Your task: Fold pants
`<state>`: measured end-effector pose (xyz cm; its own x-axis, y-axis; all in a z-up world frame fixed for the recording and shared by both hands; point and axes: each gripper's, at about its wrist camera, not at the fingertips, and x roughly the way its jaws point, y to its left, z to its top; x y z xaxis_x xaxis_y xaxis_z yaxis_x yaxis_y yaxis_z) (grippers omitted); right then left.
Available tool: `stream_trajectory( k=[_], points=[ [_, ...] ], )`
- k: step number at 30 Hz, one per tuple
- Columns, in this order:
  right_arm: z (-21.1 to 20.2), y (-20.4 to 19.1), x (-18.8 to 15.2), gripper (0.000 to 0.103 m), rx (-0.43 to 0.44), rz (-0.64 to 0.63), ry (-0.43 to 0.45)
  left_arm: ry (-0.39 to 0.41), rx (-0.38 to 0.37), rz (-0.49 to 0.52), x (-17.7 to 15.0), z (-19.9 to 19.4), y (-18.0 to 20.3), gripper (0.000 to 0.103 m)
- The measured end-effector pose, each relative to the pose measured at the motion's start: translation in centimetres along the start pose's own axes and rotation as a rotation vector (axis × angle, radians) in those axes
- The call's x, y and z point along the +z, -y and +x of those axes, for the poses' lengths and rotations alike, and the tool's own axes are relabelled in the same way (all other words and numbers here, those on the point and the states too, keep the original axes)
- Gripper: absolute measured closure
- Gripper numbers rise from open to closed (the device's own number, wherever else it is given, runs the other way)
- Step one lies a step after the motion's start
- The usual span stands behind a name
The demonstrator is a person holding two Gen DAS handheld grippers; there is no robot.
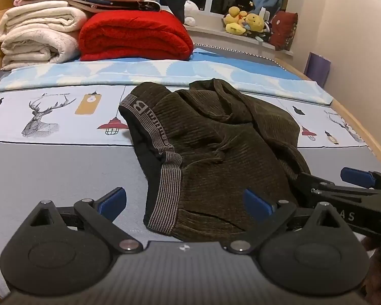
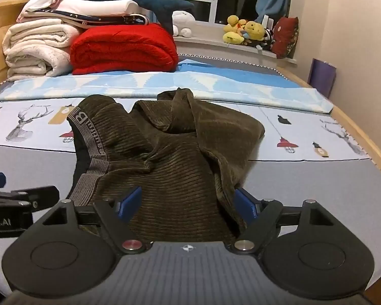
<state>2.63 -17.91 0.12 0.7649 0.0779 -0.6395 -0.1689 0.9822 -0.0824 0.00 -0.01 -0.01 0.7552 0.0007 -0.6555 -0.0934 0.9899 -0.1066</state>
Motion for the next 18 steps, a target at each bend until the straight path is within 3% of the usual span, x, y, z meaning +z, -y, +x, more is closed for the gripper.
stream_trajectory(
  k=[18],
  points=[
    [-0.3,-0.7,0.1,0.030,0.018,-0.010,0.050,0.006,0.001,0.011,0.0,0.4,0.8,0.003]
  ],
)
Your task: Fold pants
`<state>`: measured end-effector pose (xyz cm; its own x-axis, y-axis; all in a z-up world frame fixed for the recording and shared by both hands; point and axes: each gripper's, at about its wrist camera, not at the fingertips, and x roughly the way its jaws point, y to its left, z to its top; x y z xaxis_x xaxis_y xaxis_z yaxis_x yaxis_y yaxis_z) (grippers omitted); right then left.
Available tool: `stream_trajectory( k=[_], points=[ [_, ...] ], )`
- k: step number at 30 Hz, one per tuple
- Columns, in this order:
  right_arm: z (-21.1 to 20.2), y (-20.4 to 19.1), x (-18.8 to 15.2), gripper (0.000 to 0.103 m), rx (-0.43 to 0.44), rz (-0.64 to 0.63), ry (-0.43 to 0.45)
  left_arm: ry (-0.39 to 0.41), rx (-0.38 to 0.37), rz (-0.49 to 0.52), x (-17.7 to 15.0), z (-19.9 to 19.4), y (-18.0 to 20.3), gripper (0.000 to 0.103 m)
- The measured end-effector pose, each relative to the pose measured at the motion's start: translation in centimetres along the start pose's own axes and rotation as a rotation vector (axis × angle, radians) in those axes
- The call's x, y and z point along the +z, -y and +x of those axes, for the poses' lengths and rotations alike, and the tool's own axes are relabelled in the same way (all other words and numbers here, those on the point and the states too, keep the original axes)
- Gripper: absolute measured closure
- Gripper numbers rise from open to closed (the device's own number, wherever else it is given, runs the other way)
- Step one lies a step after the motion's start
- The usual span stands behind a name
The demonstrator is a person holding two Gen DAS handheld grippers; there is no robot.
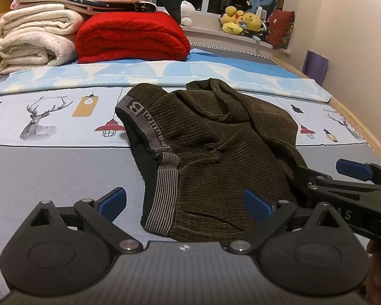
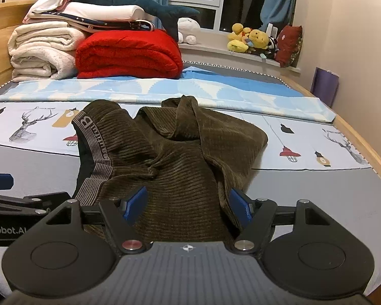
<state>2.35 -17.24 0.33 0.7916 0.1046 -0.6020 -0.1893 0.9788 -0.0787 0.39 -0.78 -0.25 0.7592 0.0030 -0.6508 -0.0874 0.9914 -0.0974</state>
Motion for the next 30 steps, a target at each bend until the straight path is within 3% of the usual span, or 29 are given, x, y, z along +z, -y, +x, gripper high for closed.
stream_trajectory(
  k=[26,29,30],
  points=[
    [-0.02,-0.44,0.12,0.034,-0.023,-0.014,0.009,-0.037,-0.014,-0.001,-0.01,-0.27,0.17,0.003],
    [-0.02,-0.44,0.19,0.041,-0.033,-0.020,0.012,-0.019,0.004,0.016,-0.07,-0.32,0.25,0.008],
    [-0.04,-0.38,0.27,0.043,-0.034,-0.018,0.013,-0.020,0.004,0.016,-0.02,-0.33,0.22,0.014]
  ],
)
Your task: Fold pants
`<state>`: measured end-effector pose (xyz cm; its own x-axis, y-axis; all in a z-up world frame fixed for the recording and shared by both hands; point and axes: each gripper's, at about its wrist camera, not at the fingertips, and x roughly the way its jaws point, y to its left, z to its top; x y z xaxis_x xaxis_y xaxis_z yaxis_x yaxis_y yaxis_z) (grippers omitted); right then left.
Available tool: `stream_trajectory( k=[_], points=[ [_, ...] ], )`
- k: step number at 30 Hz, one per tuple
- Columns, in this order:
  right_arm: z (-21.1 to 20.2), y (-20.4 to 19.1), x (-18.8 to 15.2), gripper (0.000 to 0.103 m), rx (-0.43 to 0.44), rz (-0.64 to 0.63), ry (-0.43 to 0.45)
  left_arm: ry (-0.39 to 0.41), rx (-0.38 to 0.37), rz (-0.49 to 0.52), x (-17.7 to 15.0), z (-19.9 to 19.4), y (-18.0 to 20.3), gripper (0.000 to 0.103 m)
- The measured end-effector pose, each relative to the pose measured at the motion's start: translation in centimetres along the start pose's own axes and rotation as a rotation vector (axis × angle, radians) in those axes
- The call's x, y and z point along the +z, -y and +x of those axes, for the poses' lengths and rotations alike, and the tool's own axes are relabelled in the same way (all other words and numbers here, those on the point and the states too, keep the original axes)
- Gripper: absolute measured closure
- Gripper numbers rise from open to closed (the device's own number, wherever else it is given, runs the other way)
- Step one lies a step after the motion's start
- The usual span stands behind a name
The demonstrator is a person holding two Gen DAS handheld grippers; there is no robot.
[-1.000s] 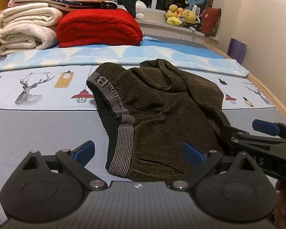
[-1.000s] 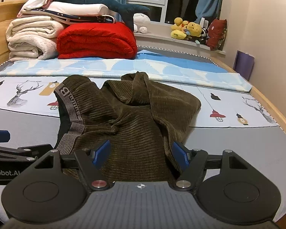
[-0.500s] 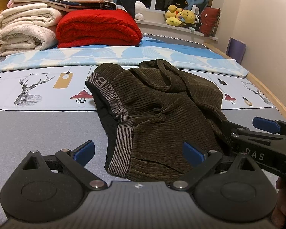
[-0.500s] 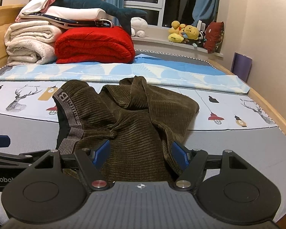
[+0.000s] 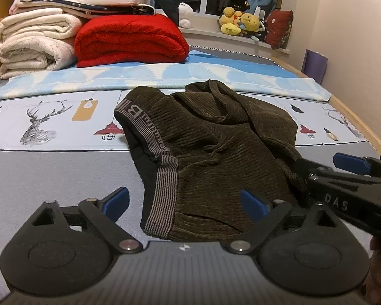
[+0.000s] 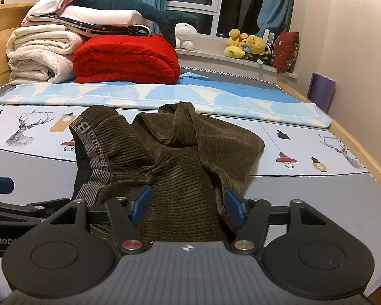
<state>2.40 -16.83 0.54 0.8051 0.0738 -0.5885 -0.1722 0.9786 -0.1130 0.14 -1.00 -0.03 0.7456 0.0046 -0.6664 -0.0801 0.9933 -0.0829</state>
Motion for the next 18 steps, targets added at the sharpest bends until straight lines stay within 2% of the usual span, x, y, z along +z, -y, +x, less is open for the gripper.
stream_trajectory(
  k=[2,3,4,5,6,10,12,13,14,15,16,17,18],
  points=[
    [0.0,0.3,0.2,0.056,0.009,0.010,0.005,-0.024,-0.006,-0.007,0.3,-0.1,-0.2,0.036],
    [-0.1,0.5,0.5,0.060,0.011,0.012,0.017,-0.023,-0.010,-0.009,0.5,-0.1,-0.4,0.056],
    [-0.1,0.9,0.9,0.070,0.008,0.014,0.032,-0.028,-0.029,-0.007,0.8,-0.2,-0.7,0.080],
    [0.0,1.3,1.4,0.073,0.005,0.020,0.047,-0.032,-0.056,0.005,1.3,-0.1,-1.0,0.089],
    [0.2,1.8,2.0,0.073,0.005,0.024,0.059,-0.036,-0.079,0.028,2.3,0.2,-1.4,0.094],
    [2.8,4.4,4.7,0.073,-0.017,-0.011,0.093,0.015,-0.152,0.067,6.4,1.8,-4.3,0.094],
    [5.5,6.2,5.0,0.072,-0.001,-0.005,0.034,-0.037,-0.213,0.053,7.6,4.3,-6.4,0.093],
    [6.8,6.7,4.7,0.069,0.006,-0.003,-0.005,-0.055,-0.234,0.015,7.5,5.8,-7.7,0.092],
    [8.5,7.2,4.3,0.064,0.005,-0.001,-0.057,-0.095,-0.201,-0.009,7.3,7.4,-8.9,0.092],
    [10.1,7.5,4.0,0.063,0.000,-0.004,-0.116,-0.138,-0.201,-0.094,6.3,9.1,-10.1,0.089],
    [11.4,7.6,3.8,0.062,0.007,0.003,-0.154,-0.253,-0.168,-0.190,5.9,11.4,-11.2,0.085],
    [12.4,7.9,3.8,0.057,0.017,0.009,-0.169,-0.334,-0.160,-0.281,5.6,12.8,-12.1,0.083],
    [13.3,7.9,3.8,0.055,0.019,0.003,-0.177,-0.366,-0.168,-0.356,5.4,14.0,-13.0,0.076]
  ],
)
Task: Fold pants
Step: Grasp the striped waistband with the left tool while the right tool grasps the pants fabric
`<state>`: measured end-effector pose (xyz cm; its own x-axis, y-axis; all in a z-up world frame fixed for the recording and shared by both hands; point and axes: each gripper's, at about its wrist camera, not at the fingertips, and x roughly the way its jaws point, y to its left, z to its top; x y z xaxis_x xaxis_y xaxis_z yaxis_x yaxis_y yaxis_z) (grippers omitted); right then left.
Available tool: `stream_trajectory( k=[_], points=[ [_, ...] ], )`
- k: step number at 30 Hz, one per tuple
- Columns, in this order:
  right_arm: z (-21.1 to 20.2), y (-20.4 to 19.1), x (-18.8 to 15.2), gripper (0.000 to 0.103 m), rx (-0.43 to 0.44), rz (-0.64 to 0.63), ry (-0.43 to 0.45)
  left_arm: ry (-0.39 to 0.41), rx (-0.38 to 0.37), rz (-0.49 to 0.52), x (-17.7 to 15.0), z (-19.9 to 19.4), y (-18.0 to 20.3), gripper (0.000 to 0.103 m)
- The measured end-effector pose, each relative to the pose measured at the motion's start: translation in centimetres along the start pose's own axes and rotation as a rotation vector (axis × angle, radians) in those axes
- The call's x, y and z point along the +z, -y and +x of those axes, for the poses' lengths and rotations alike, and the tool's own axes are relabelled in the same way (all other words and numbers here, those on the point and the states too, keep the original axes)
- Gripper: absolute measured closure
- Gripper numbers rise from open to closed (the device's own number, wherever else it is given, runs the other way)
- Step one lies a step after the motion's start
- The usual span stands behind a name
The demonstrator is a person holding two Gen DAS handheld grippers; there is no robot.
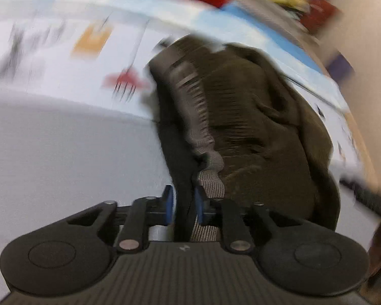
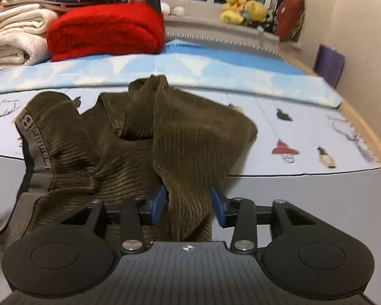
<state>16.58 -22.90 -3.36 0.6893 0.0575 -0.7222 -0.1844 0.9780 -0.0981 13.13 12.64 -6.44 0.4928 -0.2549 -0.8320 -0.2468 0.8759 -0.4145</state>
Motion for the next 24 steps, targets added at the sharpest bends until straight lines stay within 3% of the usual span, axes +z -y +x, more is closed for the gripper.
stream_trajectory(
  k=[2,4,6,9,10,12,13,14,15,17,19,20,24],
  points=[
    [1.6,-0.2,0.4,0.051,-0.011,-0.034,-0.018,-0.036,-0.015,-0.074,1.0,1.7,-0.9,0.065],
    [3.2,-0.5,0.6,0.051,-0.006,-0.055,-0.061,-0.047,0.010,-0.092,2.1,3.3,-0.9,0.047],
    [4.5,-0.6,0.5,0.051,0.012,-0.042,-0.094,-0.052,-0.014,-0.114,2.6,4.8,-0.6,0.038],
    [5.7,-1.2,0.8,0.051,0.013,-0.063,-0.134,-0.080,-0.033,-0.088,3.2,7.3,0.3,0.028],
    [6.0,-1.4,0.7,0.052,0.010,-0.072,-0.146,-0.075,-0.018,-0.062,3.2,7.7,0.9,0.020],
    [6.5,-1.6,0.6,0.060,0.008,-0.096,-0.162,-0.052,-0.011,0.012,3.1,8.2,2.3,0.015],
    [6.5,-1.5,0.5,0.079,-0.008,-0.108,-0.159,-0.041,0.012,0.063,3.0,8.4,3.1,0.015],
    [6.3,-1.2,0.6,0.095,-0.026,-0.106,-0.145,-0.028,0.038,0.098,2.9,8.8,3.8,0.016],
    [5.8,-0.5,0.9,0.095,-0.043,-0.074,-0.118,-0.014,0.061,0.121,2.7,8.9,4.2,0.019],
    [4.4,1.7,1.6,0.095,-0.074,0.047,-0.049,0.015,0.135,0.172,2.4,9.0,4.8,0.037],
    [2.9,3.8,1.9,0.095,-0.092,0.166,0.013,0.032,0.152,0.200,2.4,8.5,4.7,0.069],
    [2.1,4.5,1.9,0.095,-0.107,0.201,0.037,0.041,0.139,0.198,2.5,8.0,4.5,0.077],
    [0.0,5.7,1.2,0.096,-0.094,0.275,0.079,0.131,0.135,0.237,2.8,4.5,4.4,0.091]
  ],
)
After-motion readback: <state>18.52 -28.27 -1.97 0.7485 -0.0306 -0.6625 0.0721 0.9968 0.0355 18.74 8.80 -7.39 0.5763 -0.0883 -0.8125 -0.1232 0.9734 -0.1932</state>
